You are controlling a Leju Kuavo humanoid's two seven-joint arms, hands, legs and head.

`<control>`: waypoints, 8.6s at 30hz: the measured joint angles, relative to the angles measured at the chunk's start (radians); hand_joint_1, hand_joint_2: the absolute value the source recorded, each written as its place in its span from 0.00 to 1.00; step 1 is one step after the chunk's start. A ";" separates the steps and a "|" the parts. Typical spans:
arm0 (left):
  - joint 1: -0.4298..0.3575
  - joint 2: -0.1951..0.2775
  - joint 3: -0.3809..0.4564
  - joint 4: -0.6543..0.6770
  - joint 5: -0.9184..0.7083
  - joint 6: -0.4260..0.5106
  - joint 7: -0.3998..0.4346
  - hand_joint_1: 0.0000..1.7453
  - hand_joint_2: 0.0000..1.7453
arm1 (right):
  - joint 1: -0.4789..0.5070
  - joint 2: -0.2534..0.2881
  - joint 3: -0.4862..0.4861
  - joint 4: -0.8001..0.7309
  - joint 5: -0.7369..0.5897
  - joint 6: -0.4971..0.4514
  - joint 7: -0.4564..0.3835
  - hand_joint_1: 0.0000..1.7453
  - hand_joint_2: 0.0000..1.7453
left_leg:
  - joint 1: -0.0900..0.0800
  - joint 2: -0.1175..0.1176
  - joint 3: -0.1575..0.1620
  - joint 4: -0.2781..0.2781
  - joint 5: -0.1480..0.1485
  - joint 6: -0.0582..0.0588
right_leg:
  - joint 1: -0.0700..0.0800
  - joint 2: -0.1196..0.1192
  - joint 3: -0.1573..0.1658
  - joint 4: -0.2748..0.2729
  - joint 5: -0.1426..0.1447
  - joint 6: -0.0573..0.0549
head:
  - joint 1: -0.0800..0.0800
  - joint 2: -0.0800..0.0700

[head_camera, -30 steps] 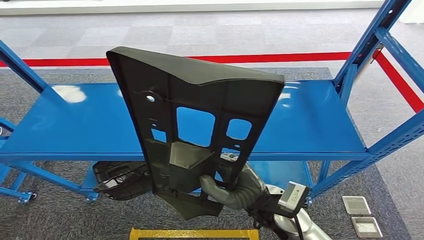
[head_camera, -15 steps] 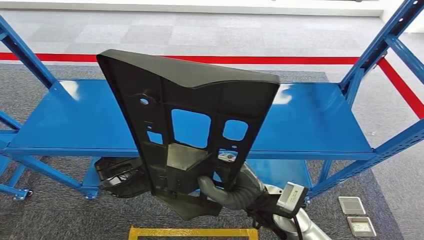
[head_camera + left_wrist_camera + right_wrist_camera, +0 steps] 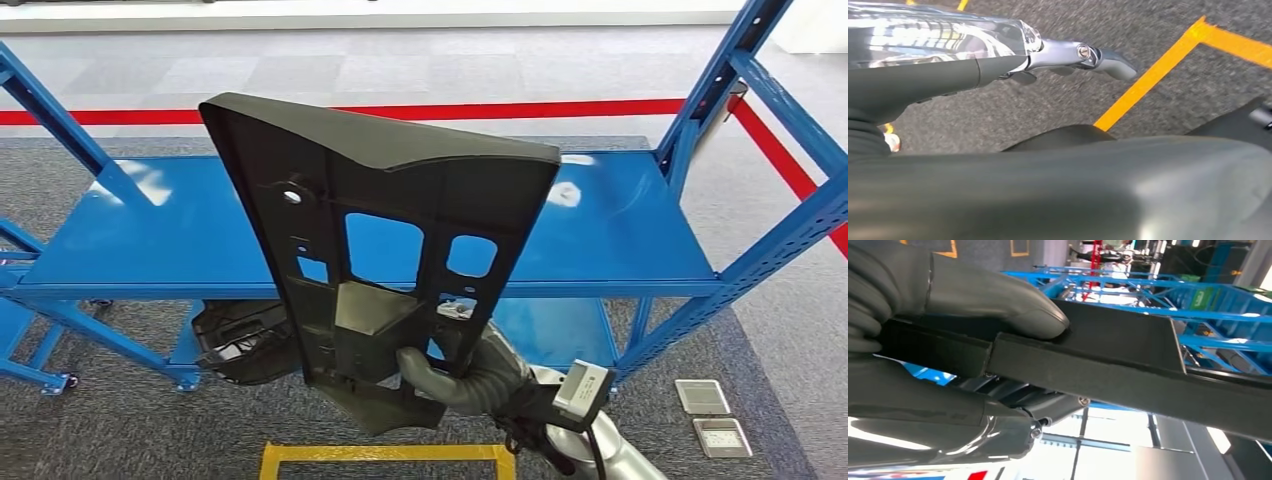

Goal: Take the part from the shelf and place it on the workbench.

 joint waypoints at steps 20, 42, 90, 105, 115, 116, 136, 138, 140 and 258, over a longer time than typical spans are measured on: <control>0.003 0.001 0.000 0.000 0.000 0.000 0.000 0.00 1.00 | 0.023 0.005 -0.012 0.005 -0.002 -0.028 -0.001 1.00 1.00 | -0.009 0.011 0.074 -0.160 0.101 0.057 | -0.001 0.004 -0.091 0.254 -0.082 0.052 | 0.002 0.000; -0.001 0.001 0.000 0.000 0.001 0.000 0.003 0.00 1.00 | 0.034 0.008 -0.022 -0.003 0.018 -0.055 -0.005 1.00 1.00 | -0.003 0.003 0.228 -0.196 0.004 0.023 | 0.004 -0.009 -0.093 0.006 0.089 0.039 | 0.000 0.000; 0.003 0.006 0.000 0.000 -0.012 -0.003 0.005 0.00 1.00 | 0.081 0.000 -0.046 -0.012 0.074 -0.090 -0.024 1.00 1.00 | -0.006 -0.049 0.107 -0.121 0.018 0.017 | 0.001 0.032 0.008 -0.007 -0.008 0.016 | 0.001 0.000; 0.015 0.007 -0.001 0.000 -0.016 -0.003 0.007 0.00 1.00 | 0.095 0.000 -0.046 -0.024 0.090 -0.106 -0.037 1.00 1.00 | -0.006 0.033 0.113 -0.163 0.066 0.039 | 0.003 -0.074 -0.002 0.020 -0.038 0.046 | 0.002 0.000; 0.013 0.008 -0.001 0.000 -0.017 -0.003 0.011 0.00 1.00 | 0.126 -0.006 -0.047 -0.028 0.090 -0.110 -0.043 1.00 1.00 | -0.005 -0.082 0.094 -0.147 0.074 0.044 | -0.006 0.084 -0.005 0.034 -0.018 0.042 | 0.003 0.000; 0.012 0.008 -0.001 0.000 -0.017 -0.003 0.012 0.00 1.00 | 0.129 -0.006 -0.047 -0.028 0.090 -0.110 -0.043 1.00 1.00 | -0.004 -0.093 0.086 -0.144 0.076 0.038 | -0.006 0.100 0.001 0.015 -0.018 0.040 | 0.002 0.000; 0.018 0.013 -0.001 0.000 -0.019 -0.002 0.018 0.00 1.00 | 0.137 -0.002 -0.057 -0.044 0.092 -0.111 -0.059 1.00 1.00 | -0.009 0.027 0.082 -0.152 0.083 0.040 | -0.005 -0.062 0.013 0.038 -0.073 0.047 | 0.001 0.000; 0.015 0.013 -0.001 0.000 -0.019 -0.001 0.018 0.00 1.00 | 0.141 -0.004 -0.062 -0.045 0.093 -0.111 -0.061 1.00 1.00 | -0.006 0.007 0.082 -0.154 0.086 0.047 | -0.005 -0.008 -0.042 0.154 -0.135 0.047 | 0.002 0.000; 0.014 0.013 -0.001 0.000 -0.019 -0.002 0.019 0.00 1.00 | 0.145 -0.007 -0.067 -0.044 0.094 -0.111 -0.061 1.00 1.00 | -0.008 -0.017 0.083 -0.154 0.086 0.050 | -0.002 0.005 -0.099 0.265 -0.166 0.047 | 0.002 0.000; 0.015 0.013 0.015 0.000 0.003 -0.008 0.042 0.00 1.00 | 0.220 0.026 -0.129 -0.046 0.086 -0.113 -0.051 1.00 1.00 | -0.015 0.034 0.058 -0.125 0.088 0.054 | -0.002 -0.071 0.025 0.044 -0.072 0.048 | 0.002 0.000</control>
